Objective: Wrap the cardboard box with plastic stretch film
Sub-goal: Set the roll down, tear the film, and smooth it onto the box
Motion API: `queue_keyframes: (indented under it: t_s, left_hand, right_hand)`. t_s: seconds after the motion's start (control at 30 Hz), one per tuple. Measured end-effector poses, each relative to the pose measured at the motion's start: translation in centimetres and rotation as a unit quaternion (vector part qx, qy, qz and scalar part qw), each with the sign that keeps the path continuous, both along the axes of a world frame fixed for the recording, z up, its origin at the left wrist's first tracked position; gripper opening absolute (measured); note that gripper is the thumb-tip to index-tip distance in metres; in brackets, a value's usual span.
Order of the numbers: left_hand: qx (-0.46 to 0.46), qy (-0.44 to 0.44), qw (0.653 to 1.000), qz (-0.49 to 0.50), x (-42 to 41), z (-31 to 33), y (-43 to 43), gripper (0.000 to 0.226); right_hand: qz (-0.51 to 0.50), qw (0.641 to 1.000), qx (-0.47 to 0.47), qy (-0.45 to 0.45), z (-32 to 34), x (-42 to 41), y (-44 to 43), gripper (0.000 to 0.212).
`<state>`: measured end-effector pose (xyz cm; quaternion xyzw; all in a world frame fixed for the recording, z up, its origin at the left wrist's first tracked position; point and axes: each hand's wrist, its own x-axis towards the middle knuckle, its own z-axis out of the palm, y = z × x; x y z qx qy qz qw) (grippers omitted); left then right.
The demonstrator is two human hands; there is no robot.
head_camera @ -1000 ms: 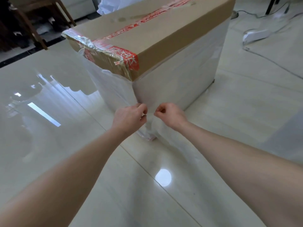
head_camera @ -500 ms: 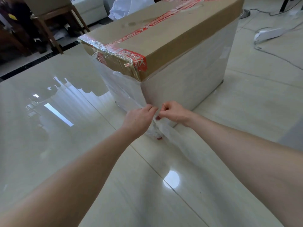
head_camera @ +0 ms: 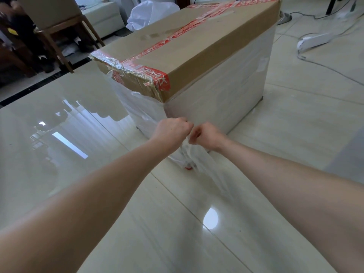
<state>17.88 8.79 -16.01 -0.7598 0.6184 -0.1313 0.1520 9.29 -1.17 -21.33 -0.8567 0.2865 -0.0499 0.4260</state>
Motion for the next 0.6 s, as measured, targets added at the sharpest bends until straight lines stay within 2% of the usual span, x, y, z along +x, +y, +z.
queue_keyframes:
  t_s: [0.17, 0.3, 0.4, 0.47, 0.53, 0.6]
  left_hand:
    - [0.054, -0.034, 0.998, -0.017, -0.5, 1.1, -1.9, 0.038]
    - [0.121, -0.019, 0.992, 0.042, -1.4, 1.4, -3.4, 0.028]
    - [0.144, 0.005, 0.986, 0.088, -1.6, 0.8, -3.4, 0.026]
    - [0.103, -0.003, 0.992, 0.072, -1.4, 0.2, -3.0, 0.021]
    - [0.016, 0.014, 0.999, 0.029, -1.3, -0.4, -2.4, 0.015]
    - [-0.089, 0.106, 0.989, 0.058, -1.3, -1.3, -1.2, 0.012]
  right_hand:
    - [-0.034, 0.997, 0.060, -0.027, -0.2, -0.5, -1.0, 0.027]
    - [-0.051, 0.989, 0.121, -0.070, -0.4, -1.0, -1.3, 0.036]
    - [-0.048, 0.986, 0.134, -0.088, -0.5, -1.3, -1.4, 0.030]
    - [-0.048, 0.987, 0.123, -0.094, -0.6, -1.3, -1.5, 0.025]
    - [-0.057, 0.989, 0.100, -0.091, -0.9, -1.1, -1.7, 0.026]
    - [-0.068, 0.992, 0.074, -0.071, -1.3, -0.8, -2.0, 0.026]
